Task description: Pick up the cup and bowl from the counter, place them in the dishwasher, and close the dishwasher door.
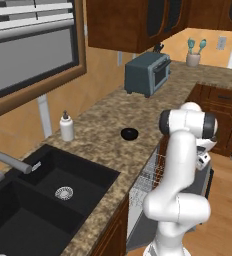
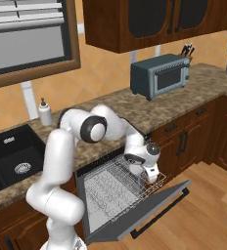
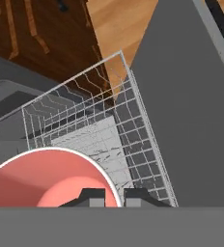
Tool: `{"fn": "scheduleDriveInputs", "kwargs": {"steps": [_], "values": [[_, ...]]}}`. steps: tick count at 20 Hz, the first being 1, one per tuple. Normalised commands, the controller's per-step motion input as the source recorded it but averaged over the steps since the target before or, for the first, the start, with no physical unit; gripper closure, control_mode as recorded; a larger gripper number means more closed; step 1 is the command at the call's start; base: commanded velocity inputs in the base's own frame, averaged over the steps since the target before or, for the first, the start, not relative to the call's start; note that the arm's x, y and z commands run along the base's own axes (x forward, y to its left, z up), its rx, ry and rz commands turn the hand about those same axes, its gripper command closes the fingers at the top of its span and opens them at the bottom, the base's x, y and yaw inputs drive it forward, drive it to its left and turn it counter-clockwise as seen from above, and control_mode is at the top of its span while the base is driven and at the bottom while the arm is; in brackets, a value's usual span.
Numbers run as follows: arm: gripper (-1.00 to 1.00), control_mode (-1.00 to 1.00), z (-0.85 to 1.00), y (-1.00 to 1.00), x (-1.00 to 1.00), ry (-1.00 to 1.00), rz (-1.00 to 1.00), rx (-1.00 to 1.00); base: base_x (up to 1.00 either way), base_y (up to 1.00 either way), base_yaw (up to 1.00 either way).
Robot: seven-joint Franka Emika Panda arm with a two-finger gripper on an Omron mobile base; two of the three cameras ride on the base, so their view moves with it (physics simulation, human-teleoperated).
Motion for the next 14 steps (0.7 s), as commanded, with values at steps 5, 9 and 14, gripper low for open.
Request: {"fn": "scheduleDriveInputs", "kwargs": {"steps": [5, 9, 14], "values": [[1.0, -1.0, -0.67, 0.28, 0.4, 0.0, -0.01, 0.15, 0.0, 0.0, 0.0], [1.0, -1.0, -0.71, 0.52, 0.45, 0.0, -0.07, 0.09, 0.0, 0.0, 0.0], [1.0, -1.0, -0.67, 0.44, 0.46, 0.02, -0.1, 0.04, 0.0, 0.0, 0.0]]}}
